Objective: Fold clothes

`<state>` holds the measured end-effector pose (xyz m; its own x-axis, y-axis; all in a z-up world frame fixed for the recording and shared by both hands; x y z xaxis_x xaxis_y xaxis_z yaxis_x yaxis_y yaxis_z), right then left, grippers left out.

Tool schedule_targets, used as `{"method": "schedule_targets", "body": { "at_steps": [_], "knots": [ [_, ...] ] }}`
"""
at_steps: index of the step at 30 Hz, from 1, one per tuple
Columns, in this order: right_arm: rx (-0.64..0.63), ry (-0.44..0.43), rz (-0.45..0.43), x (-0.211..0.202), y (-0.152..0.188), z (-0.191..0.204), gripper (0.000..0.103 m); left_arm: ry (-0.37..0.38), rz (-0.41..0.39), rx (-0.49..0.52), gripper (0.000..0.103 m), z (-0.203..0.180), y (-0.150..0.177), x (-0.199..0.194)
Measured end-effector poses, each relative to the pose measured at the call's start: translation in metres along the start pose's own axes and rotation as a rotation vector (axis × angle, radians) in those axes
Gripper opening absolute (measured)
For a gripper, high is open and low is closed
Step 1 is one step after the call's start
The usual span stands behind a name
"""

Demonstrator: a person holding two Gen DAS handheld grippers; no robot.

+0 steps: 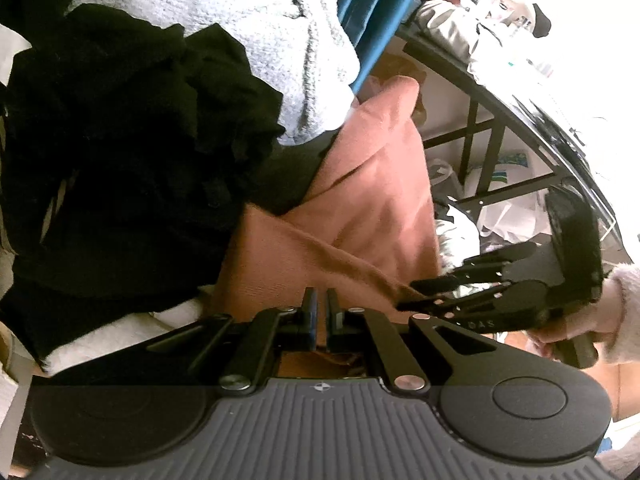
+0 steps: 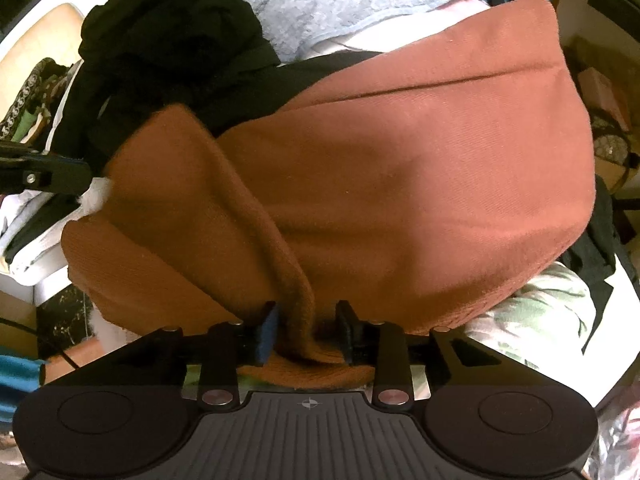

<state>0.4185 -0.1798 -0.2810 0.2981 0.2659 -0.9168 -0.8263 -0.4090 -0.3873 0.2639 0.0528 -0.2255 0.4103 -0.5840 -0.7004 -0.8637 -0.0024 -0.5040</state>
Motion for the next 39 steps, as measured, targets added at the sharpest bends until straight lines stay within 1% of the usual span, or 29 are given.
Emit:
{"method": "schedule_targets", "body": {
  "at_steps": [3,6,7,8,10,11,14,18,20,23,25,26,28,31,36,39],
  "knots": [
    [-0.017,0.000,0.013,0.004,-0.003,0.001,0.033,-0.002,0.022,-0.006,0.004,0.002,0.004,0.004],
    [-0.015,-0.026,0.023,0.004,-0.003,0.001,0.033,0.000,0.033,-0.023,0.004,0.005,0.006,0.006],
    [-0.014,-0.037,0.026,0.003,-0.003,0.001,0.030,-0.002,0.035,-0.028,0.004,0.006,0.007,0.006],
    [-0.013,-0.047,0.028,0.002,-0.003,0.002,0.020,-0.007,0.036,-0.032,0.004,0.007,0.007,0.005],
    [-0.011,-0.069,0.034,0.001,-0.003,0.002,0.016,-0.017,0.039,-0.041,0.004,0.009,0.007,0.005],
    [-0.006,-0.079,0.036,-0.001,-0.003,0.002,0.011,-0.018,0.038,-0.043,0.004,0.010,0.006,0.004],
    [0.038,-0.113,0.025,-0.010,-0.005,0.000,0.008,-0.024,0.036,-0.037,0.004,0.010,0.003,0.003],
    [0.060,-0.168,-0.039,-0.032,-0.017,0.000,0.007,-0.022,0.018,-0.055,0.004,0.010,-0.005,-0.001],
    [0.019,-0.180,-0.066,-0.043,-0.021,0.006,0.007,-0.014,0.006,-0.094,0.010,0.012,-0.009,-0.003],
    [-0.074,-0.184,-0.082,-0.053,-0.020,0.019,0.007,0.025,-0.014,-0.198,0.019,0.017,-0.014,-0.003],
    [-0.114,-0.197,-0.086,-0.058,-0.015,0.026,0.007,0.056,-0.020,-0.260,0.034,0.020,-0.017,-0.001],
    [-0.129,-0.203,-0.089,-0.060,-0.012,0.029,0.007,0.071,-0.021,-0.286,0.038,0.021,-0.019,0.002],
    [-0.150,-0.199,-0.099,-0.064,-0.006,0.036,0.007,0.093,-0.014,-0.328,0.050,0.020,-0.023,0.010],
    [-0.156,-0.192,-0.109,-0.066,0.000,0.044,0.007,0.116,0.021,-0.347,0.052,0.016,-0.029,0.026],
    [-0.171,-0.194,-0.119,-0.067,0.005,0.044,0.007,0.051,0.087,-0.339,0.052,0.011,-0.035,0.054],
    [-0.196,-0.194,-0.124,-0.067,0.006,0.043,0.007,0.034,0.108,-0.339,0.052,0.006,-0.035,0.066]
  ]
}}
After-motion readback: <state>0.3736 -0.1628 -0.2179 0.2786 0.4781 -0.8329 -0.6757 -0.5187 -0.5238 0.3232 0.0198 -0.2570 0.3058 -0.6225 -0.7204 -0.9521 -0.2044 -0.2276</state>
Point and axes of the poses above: each gripper's, at about its wrist camera, not at the fingertips, and x roughly the way its jaws point, z to its left, y to its underside, the point moved 1 cm from there along x, roughly the way its jaws point, and after that the axes turned 9 degrees about y, right-handed, at the moved point
